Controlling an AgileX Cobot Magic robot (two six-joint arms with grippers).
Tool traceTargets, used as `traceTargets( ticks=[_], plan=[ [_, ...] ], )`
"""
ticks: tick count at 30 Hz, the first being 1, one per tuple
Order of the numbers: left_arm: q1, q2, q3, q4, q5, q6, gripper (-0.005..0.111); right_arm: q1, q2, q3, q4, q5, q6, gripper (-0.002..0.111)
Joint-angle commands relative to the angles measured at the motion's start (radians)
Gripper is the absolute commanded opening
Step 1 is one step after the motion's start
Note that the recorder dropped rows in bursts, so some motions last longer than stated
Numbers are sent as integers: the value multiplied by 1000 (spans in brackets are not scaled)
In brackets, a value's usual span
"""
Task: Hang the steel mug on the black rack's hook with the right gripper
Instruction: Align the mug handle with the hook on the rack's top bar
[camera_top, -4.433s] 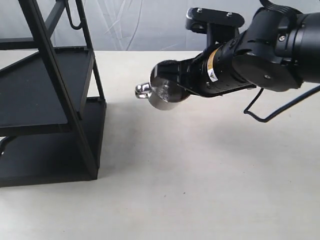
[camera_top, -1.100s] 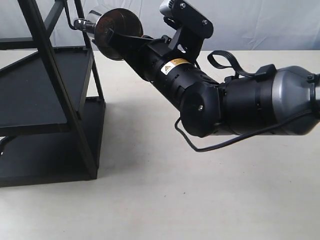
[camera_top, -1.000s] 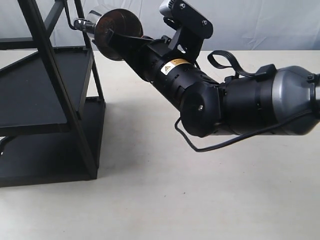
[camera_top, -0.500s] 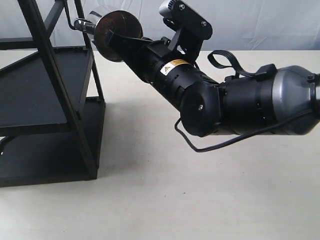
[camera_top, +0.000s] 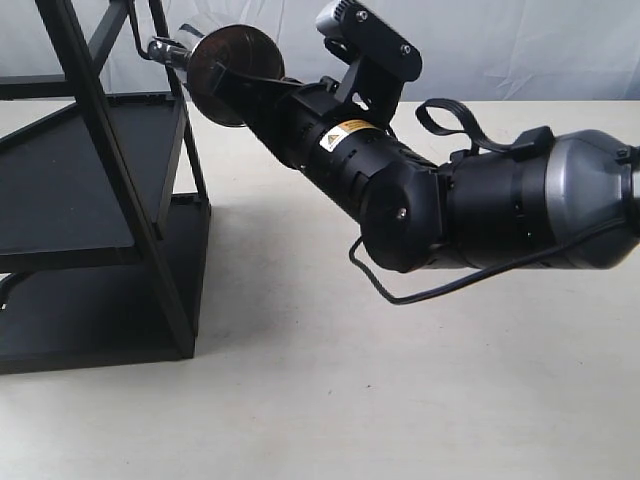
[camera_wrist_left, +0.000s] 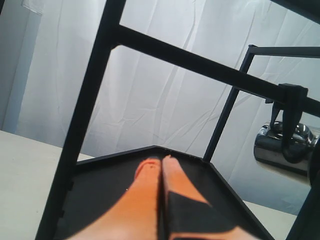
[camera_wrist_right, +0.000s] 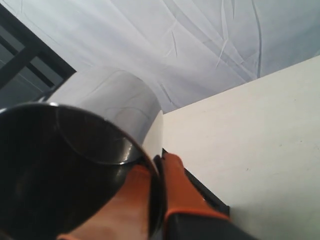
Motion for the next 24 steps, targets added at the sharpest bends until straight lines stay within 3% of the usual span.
traceTargets(
  ticks=[1,24],
  plan=[
    [-2,4,-2,4,-1,0,0,7,11,12,-53,121,-39,-1],
    [-2,4,-2,4,-1,0,0,7,11,12,-60,155,-36,-1]
  ],
)
